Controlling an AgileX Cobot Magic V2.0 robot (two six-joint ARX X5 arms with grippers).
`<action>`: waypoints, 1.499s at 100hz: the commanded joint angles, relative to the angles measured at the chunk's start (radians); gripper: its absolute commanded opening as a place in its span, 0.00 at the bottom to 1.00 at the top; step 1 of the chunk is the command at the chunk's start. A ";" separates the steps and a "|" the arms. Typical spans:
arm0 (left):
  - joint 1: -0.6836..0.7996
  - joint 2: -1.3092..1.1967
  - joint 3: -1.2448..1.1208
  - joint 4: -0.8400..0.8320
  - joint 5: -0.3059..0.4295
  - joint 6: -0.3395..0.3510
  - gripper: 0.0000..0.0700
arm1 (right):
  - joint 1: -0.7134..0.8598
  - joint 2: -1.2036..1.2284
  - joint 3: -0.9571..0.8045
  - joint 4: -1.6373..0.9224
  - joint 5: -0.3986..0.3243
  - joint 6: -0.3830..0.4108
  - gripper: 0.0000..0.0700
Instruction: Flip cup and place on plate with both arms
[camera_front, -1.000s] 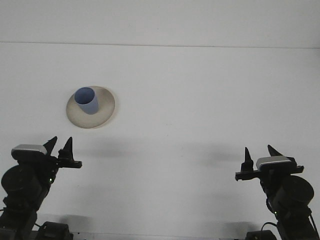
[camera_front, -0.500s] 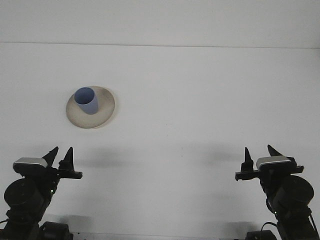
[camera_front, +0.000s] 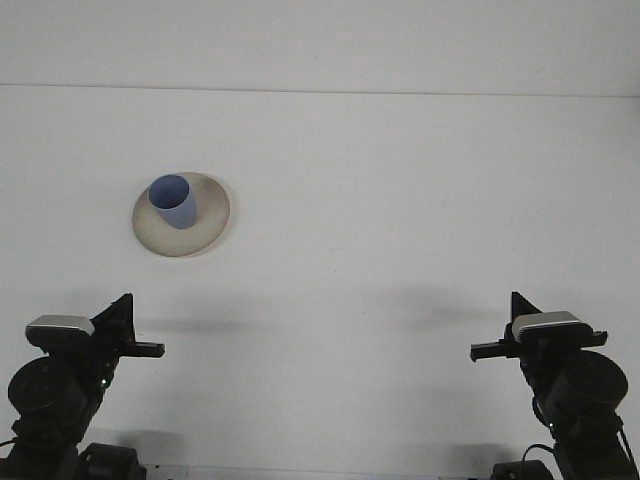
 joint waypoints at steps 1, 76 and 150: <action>-0.002 0.000 0.011 0.014 0.004 -0.004 0.02 | 0.000 0.003 0.003 0.012 0.000 0.006 0.00; -0.002 -0.014 -0.016 0.111 0.001 0.074 0.02 | 0.000 0.003 0.003 0.012 0.000 0.006 0.00; 0.055 -0.341 -0.532 0.532 0.001 0.071 0.02 | 0.000 0.003 0.004 0.014 0.000 0.006 0.00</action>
